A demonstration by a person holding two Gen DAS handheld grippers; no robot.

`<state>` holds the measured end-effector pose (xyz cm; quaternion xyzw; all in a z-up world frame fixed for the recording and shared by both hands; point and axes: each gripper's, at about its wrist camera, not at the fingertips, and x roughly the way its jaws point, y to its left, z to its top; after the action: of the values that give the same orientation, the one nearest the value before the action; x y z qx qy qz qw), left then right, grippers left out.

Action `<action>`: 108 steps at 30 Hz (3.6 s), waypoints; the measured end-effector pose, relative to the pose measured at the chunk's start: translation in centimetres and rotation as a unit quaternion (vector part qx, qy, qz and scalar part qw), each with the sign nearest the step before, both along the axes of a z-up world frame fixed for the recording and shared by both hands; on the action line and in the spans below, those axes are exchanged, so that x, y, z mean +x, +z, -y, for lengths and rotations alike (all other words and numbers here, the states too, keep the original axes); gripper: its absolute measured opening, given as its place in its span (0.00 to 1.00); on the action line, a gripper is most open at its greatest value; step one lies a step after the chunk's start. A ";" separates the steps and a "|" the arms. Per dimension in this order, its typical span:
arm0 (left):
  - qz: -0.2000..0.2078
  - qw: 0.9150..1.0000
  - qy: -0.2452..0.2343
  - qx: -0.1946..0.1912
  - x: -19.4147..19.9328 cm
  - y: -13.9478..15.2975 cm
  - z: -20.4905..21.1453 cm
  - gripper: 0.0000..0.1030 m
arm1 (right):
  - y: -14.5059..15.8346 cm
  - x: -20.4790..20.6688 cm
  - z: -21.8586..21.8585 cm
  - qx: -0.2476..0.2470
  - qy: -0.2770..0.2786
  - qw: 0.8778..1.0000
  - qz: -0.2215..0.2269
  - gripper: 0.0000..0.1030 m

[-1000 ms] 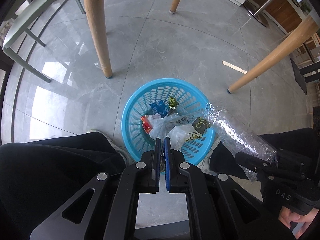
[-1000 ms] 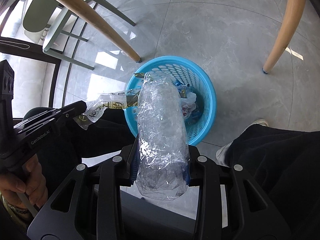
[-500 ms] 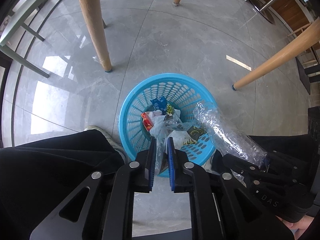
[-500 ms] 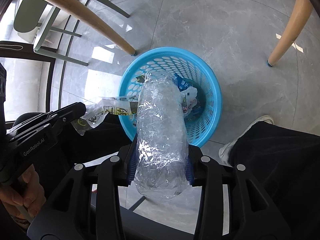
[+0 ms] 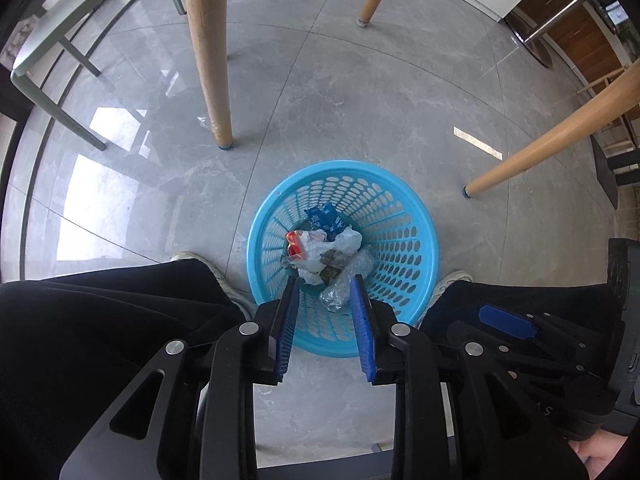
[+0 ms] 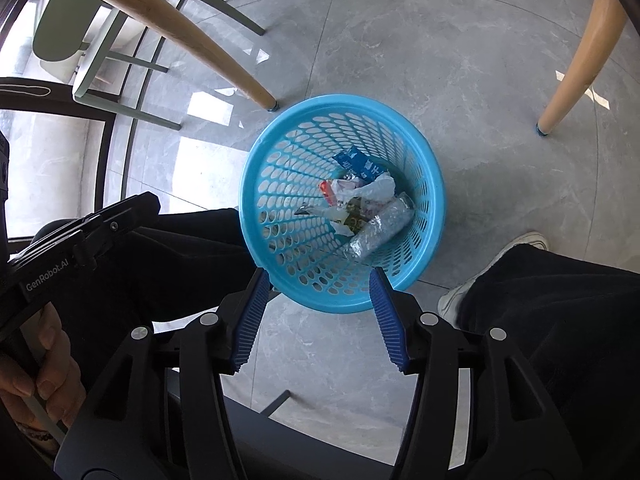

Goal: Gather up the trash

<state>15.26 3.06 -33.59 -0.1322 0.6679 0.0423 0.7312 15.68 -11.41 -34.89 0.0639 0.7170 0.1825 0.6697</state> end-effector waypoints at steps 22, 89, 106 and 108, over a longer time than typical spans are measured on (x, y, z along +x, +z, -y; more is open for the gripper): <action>0.120 0.992 -0.025 0.033 -5.7 9.2 -0.3 0.47 | 12.5 -5.3 2.4 0.020 0.038 0.987 0.157 0.70; 0.374 0.907 -0.073 0.182 7.1 33.0 4.0 0.84 | 42.0 7.3 4.6 0.070 -0.022 0.893 0.445 0.91; 0.344 0.921 -0.086 0.161 13.2 31.2 3.8 0.84 | 39.8 17.8 1.3 0.066 -0.012 0.928 0.367 0.80; 0.339 0.921 -0.092 0.168 13.8 31.0 4.0 0.84 | 39.5 18.7 0.7 0.060 -0.007 0.931 0.361 0.77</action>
<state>29.10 -0.94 -2.59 0.0488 0.3723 0.0390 0.9260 34.35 -12.11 4.59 0.0387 0.4140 0.2312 0.8796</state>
